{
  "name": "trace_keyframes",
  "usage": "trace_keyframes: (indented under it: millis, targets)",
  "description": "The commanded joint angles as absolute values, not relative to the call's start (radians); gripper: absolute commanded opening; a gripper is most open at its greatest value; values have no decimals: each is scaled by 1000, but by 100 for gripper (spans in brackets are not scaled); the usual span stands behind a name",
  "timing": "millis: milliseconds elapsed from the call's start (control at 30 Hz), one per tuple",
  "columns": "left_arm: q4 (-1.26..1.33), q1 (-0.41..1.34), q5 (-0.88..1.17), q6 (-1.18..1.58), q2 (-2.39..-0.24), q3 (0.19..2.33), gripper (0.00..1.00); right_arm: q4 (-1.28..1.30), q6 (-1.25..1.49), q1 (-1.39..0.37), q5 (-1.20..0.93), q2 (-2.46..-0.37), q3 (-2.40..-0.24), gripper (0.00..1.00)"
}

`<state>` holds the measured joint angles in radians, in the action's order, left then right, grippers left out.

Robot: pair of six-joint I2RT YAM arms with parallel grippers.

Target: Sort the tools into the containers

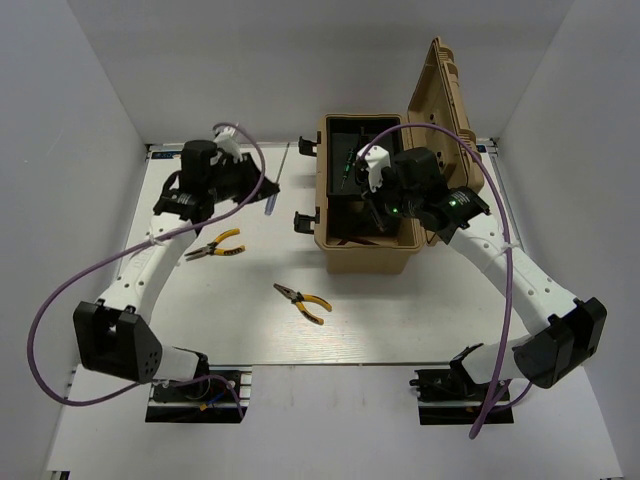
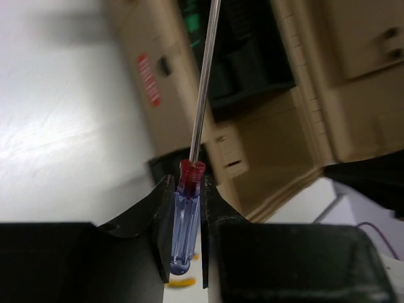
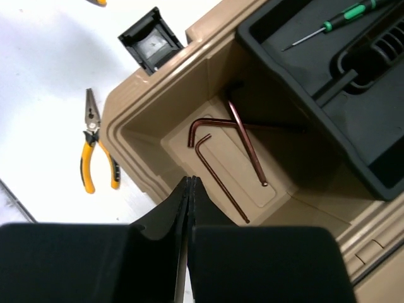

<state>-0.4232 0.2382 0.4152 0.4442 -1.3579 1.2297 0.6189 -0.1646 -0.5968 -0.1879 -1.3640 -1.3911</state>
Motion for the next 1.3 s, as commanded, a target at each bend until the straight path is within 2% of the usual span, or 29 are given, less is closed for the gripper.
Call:
trace_keyframes:
  millis: [0, 333, 600, 900, 967, 1000, 1100, 1133, 1267]
  targets:
    - [-283, 270, 619, 483, -1437, 1327, 0, 581, -183, -595, -134, -1341, -1404, 0]
    - [-215, 389, 585, 555, -1864, 1800, 0, 581, -193, -595, -64, -1351, -1422, 0]
    - [-175, 439, 437, 641, -2075, 1992, 0, 575, -196, -595, -52, -1345, -1402, 0]
    - [-330, 489, 223, 641, -2194, 2118, 1, 568, -195, -588, -40, -1330, -1382, 0]
    - [-360, 489, 209, 641, -2206, 2140, 10, 566, -195, -589, -41, -1327, -1382, 0]
    - [-377, 498, 198, 641, -2206, 2151, 24, 568, -192, -586, -43, -1327, -1382, 0]
    - [-403, 499, 198, 630, -2227, 2184, 43, 569, -196, -586, -43, -1319, -1382, 0]
    - [-403, 508, 198, 630, -2227, 2197, 53, 566, -193, -586, -43, -1319, -1381, 0]
    - [-413, 508, 198, 621, -2218, 2238, 60, 572, -195, -584, -49, -1318, -1381, 2]
